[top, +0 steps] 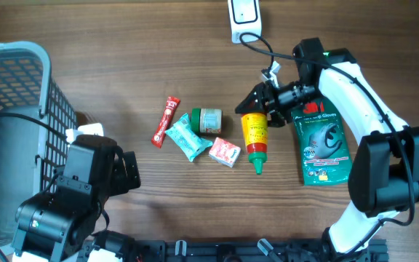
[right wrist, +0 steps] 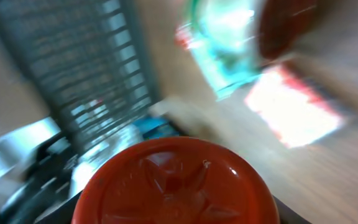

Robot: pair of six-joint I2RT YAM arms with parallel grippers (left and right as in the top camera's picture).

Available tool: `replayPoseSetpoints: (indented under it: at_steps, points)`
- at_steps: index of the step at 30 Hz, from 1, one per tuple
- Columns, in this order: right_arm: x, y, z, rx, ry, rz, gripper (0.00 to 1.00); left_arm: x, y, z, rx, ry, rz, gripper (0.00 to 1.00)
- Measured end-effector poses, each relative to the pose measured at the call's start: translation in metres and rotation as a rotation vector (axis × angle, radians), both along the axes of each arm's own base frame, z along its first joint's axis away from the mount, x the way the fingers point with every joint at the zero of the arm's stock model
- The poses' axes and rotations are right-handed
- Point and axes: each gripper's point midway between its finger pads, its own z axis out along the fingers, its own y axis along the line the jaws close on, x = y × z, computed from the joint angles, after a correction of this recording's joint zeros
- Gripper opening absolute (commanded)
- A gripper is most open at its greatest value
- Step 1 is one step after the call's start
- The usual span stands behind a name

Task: Scan the item barcode
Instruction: 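Lift the sriracha bottle and carry it up toward the white scanner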

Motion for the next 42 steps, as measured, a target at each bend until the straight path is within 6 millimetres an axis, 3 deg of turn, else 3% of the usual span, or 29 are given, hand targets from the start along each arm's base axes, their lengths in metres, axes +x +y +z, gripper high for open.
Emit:
replayPoseSetpoints:
  at_steps: [6, 9, 11, 13, 21, 31, 32, 34, 39, 42]
  points:
    - [-0.007, 0.025, 0.051, 0.310, 0.037, 0.009, 0.36, 0.000, 0.000, 0.000, 0.000, 0.000, 0.000, 1.00]
    - [-0.008, 0.030, 0.067, 0.397, 0.090, -0.002, 0.26, 0.000, 0.000, 0.000, 0.000, 0.000, 0.000, 1.00]
    - [-0.008, 0.031, 0.071, 0.409, 0.141, -0.015, 0.12, 0.000, 0.000, 0.000, 0.000, 0.000, 0.000, 1.00]
    - [-0.008, 0.031, 0.074, 0.408, 0.210, -0.034, 0.04, 0.000, 0.000, 0.000, 0.000, 0.000, 0.000, 1.00]
    - [-0.009, 0.031, 0.076, 0.332, 0.569, -0.125, 0.05, 0.000, 0.000, 0.000, 0.000, 0.000, 0.000, 1.00]
    - [-0.008, 0.031, 0.076, 0.305, 0.669, -0.150, 0.05, 0.000, 0.000, 0.000, 0.000, 0.000, 0.000, 1.00]
    - [-0.006, 0.031, 0.076, 0.308, 0.660, -0.148, 0.08, 0.000, 0.000, 0.000, 0.000, 0.000, 0.000, 1.00]
    - [-0.002, 0.032, 0.074, 0.310, 0.616, -0.140, 0.04, 0.000, 0.000, 0.000, 0.000, 0.000, 0.000, 1.00]
    - [0.027, 0.035, 0.045, 0.214, 0.284, -0.140, 0.04, 0.000, 0.000, 0.000, 0.000, 0.000, 0.000, 1.00]
    - [0.048, 0.040, 0.054, 0.288, 0.064, -0.099, 0.04, 0.000, 0.000, 0.000, 0.000, 0.000, 0.000, 1.00]
